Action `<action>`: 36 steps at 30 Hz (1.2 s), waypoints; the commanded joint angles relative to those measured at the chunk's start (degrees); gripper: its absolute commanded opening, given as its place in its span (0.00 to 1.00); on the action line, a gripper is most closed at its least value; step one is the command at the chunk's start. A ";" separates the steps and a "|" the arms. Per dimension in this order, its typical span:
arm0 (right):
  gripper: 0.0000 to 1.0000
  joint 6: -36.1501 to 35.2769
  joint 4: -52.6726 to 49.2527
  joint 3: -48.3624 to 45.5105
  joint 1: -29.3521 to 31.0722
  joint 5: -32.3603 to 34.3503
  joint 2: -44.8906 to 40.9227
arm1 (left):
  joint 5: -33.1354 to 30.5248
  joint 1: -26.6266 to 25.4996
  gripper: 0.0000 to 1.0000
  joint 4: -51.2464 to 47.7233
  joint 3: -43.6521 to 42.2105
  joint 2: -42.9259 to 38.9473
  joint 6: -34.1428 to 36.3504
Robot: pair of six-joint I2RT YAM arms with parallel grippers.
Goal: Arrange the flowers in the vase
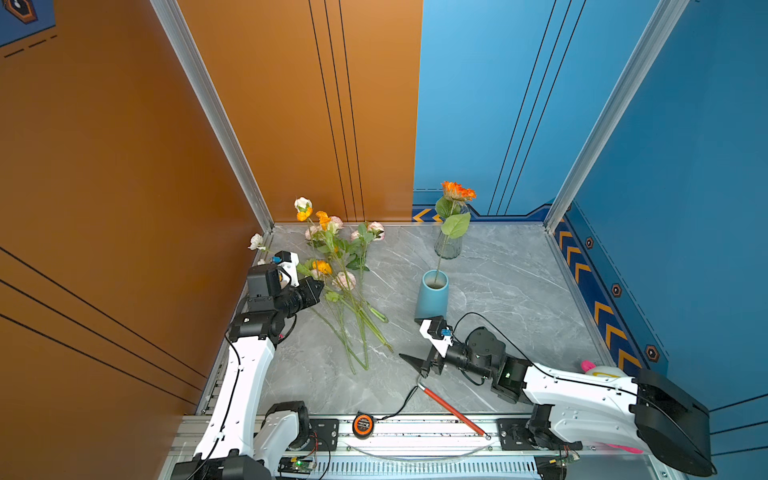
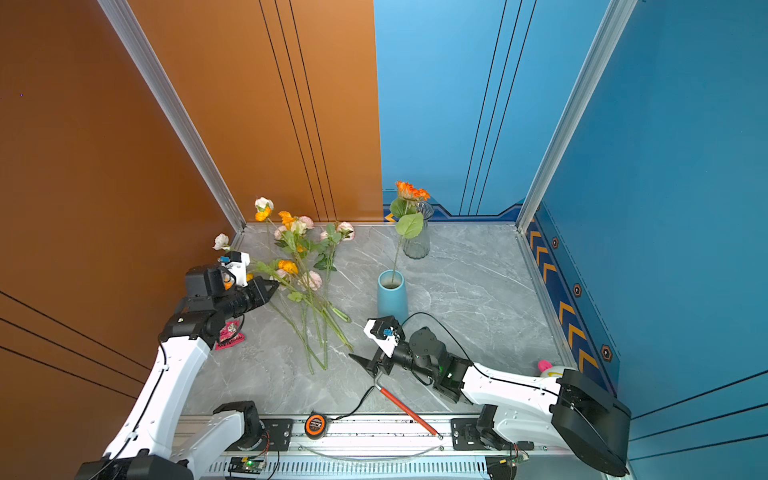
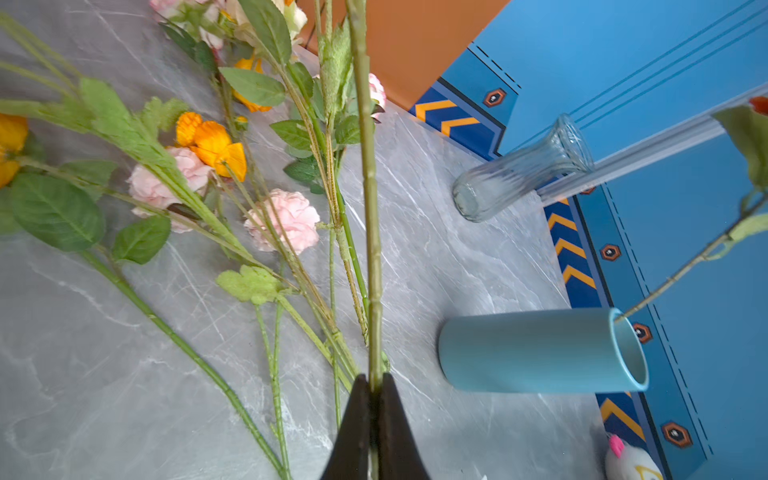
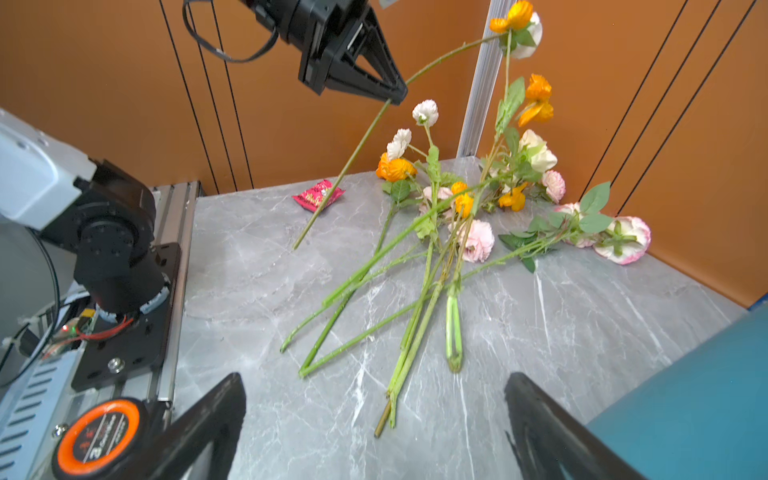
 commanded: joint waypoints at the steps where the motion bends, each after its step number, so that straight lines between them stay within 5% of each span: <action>1: 0.97 0.52 -8.54 7.31 1.82 6.32 0.06 | 6.51 0.61 0.00 -4.39 1.89 -3.13 4.29; 16: 0.98 2.68 -18.69 39.30 1.72 15.96 33.57 | 10.65 2.08 0.00 -11.01 1.23 -11.18 4.72; 28: 0.94 1.18 -19.28 54.44 -1.23 24.29 50.00 | 11.35 2.84 0.00 -12.14 -1.64 -15.40 3.87; 31: 0.75 1.81 -18.23 54.55 -2.22 23.20 51.00 | 11.37 3.01 0.00 -12.23 -1.74 -15.38 3.91; 34: 0.35 1.42 -17.07 53.90 -2.43 23.85 50.73 | 10.85 3.38 0.00 -12.17 -1.81 -15.31 4.06; 36: 0.29 0.43 -16.12 53.08 -2.58 23.13 50.26 | 10.41 3.46 0.00 -12.23 -2.01 -15.28 4.17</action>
